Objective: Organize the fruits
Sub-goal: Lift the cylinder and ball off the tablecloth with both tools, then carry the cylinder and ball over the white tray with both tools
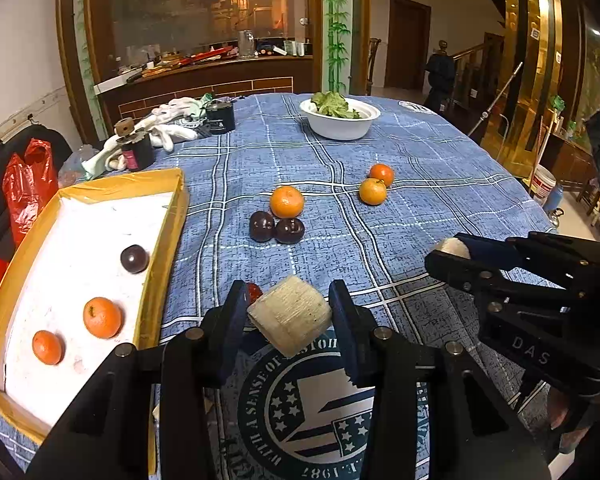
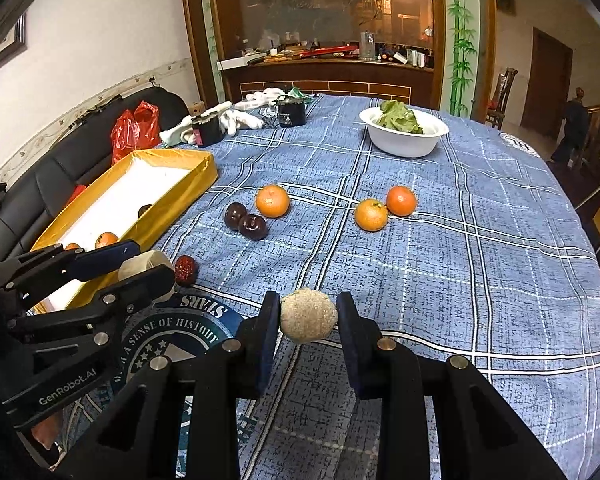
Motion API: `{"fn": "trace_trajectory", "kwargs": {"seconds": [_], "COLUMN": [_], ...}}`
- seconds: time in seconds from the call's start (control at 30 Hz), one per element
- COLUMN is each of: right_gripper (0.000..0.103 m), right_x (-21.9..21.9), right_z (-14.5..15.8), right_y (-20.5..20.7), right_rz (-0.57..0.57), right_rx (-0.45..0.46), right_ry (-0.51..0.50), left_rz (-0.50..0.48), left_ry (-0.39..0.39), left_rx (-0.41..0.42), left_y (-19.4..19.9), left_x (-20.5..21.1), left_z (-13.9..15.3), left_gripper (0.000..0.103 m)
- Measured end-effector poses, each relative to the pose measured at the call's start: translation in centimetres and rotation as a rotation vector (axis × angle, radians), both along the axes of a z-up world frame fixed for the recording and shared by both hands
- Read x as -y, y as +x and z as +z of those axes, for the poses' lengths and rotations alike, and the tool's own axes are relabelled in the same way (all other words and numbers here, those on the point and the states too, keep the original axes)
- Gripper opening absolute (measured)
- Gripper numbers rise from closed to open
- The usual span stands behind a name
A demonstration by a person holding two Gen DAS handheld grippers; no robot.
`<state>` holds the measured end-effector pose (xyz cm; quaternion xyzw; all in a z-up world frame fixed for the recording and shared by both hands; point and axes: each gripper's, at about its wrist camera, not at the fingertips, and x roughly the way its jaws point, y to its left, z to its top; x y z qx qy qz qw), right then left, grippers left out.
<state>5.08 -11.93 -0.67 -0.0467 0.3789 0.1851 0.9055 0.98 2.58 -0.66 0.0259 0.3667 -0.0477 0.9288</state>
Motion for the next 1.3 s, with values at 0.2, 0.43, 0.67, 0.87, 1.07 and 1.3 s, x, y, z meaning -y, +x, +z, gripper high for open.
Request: {"fn": "trace_trajectory", "kwargs": {"seconds": [0.2, 0.43, 0.67, 0.87, 1.07, 1.3], "right_gripper": [0.03, 0.03, 0.03, 0.029, 0.029, 0.029], "right_x": [0.2, -0.3, -2.0, -5.2, -10.2, -16.4], "right_z": [0.6, 1.6, 2.6, 3.9, 5.0, 5.1], "right_y": [-0.7, -1.4, -1.9, -2.1, -1.9, -1.1], "right_rz": [-0.011, -0.004, 0.032, 0.095, 0.189, 0.298], "right_rx": [0.013, 0.033, 0.054, 0.074, 0.085, 0.06], "right_ry": [0.0, 0.003, 0.006, 0.017, 0.03, 0.06], "left_rz": [0.027, 0.075, 0.17, 0.287, 0.405, 0.506], "left_ry": [-0.006, -0.023, -0.048, -0.062, -0.073, -0.06], "left_rx": [0.014, 0.036, 0.07, 0.074, 0.066, 0.028], "left_y": [-0.7, -1.5, -2.5, -3.3, -3.7, -3.2], "left_x": [-0.4, -1.9, -4.6, -8.2, -12.4, -15.9], "left_z": [0.6, 1.5, 2.9, 3.3, 3.3, 2.3], "left_gripper": [0.04, 0.04, 0.04, 0.04, 0.04, 0.04]}}
